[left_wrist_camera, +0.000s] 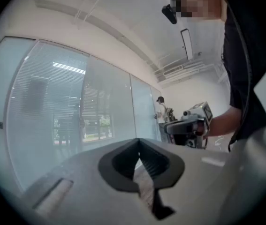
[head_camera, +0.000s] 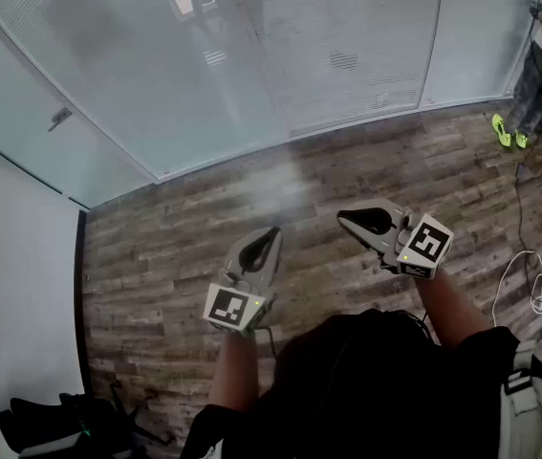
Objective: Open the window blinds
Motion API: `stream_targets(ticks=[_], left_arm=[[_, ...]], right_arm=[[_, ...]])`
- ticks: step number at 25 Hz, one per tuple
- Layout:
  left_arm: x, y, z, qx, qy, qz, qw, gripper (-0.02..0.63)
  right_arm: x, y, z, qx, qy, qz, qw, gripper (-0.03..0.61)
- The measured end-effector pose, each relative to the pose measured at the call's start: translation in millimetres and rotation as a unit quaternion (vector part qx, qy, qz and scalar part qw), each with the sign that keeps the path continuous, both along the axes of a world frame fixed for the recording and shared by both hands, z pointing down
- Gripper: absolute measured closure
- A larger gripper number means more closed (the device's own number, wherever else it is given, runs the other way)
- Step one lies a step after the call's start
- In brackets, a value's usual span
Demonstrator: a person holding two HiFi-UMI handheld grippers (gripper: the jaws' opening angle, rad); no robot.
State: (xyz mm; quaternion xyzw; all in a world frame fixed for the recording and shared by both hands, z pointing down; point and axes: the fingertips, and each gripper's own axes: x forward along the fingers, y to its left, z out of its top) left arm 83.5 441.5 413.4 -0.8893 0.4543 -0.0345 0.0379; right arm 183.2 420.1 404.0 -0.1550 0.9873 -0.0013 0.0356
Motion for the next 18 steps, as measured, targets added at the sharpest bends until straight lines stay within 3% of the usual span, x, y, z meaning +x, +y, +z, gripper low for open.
stream_targets(ticks=[8, 18], left_arm=[[2.8, -6.1, 3.7, 0.016, -0.001, -0.002, 0.9999, 0.609], [6.5, -10.2, 5.0, 0.004, -0.004, -0.003, 1.0000, 0.609]], right_arm=[[7.0, -5.6, 8.7, -0.002, 0.017, -0.003, 1.000, 0.574], [5.6, -9.5, 0.5, -0.012, -0.016, -0.018, 1.000, 0.572]])
